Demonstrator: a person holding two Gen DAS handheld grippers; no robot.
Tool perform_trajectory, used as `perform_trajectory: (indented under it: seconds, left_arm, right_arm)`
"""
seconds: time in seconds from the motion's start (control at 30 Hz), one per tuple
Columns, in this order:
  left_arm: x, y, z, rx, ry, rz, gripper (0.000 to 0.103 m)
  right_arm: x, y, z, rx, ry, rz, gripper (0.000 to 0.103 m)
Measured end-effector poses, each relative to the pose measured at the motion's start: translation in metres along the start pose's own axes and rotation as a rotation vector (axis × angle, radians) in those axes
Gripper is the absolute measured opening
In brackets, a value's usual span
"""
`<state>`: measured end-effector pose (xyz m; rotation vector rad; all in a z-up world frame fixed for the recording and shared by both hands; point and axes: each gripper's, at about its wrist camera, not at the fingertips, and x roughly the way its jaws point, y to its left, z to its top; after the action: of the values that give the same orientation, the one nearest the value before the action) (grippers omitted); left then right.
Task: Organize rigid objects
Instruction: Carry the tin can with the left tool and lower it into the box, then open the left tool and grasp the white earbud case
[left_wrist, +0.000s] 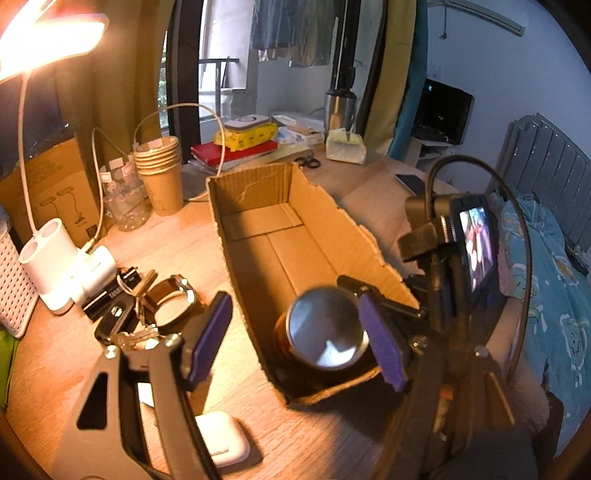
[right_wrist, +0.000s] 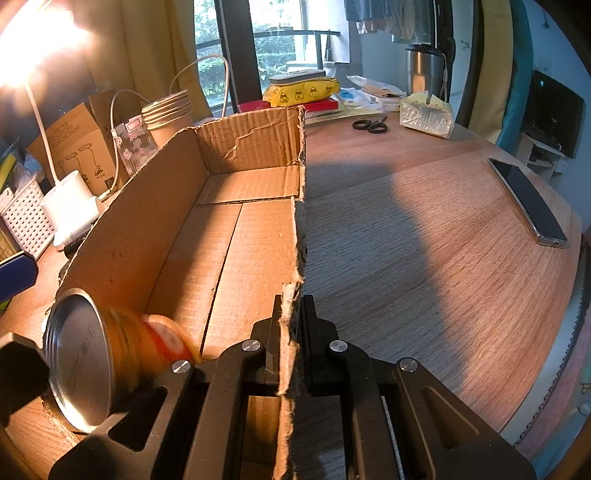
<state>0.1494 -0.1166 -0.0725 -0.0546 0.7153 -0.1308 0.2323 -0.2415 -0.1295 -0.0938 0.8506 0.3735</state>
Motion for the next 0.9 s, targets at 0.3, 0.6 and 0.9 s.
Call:
perform_trajectory:
  seconds: [0.3,0.6,0.9]
  left_arm:
    - [-0.015,0.015,-0.004,-0.017,-0.028,0.041,0.073]
    - [-0.030,0.023,-0.018,0.017,-0.041,0.127,0.073]
    - [-0.048,0.050,-0.040,-0.035,-0.061,0.143,0.073]
  right_arm:
    - [0.000,0.000,0.000,0.000,-0.001,0.000,0.008]
    - [0.000,0.000,-0.001,0.000,-0.001,0.001,0.008]
    - [0.000,0.000,-0.001,0.001,-0.002,0.000,0.008]
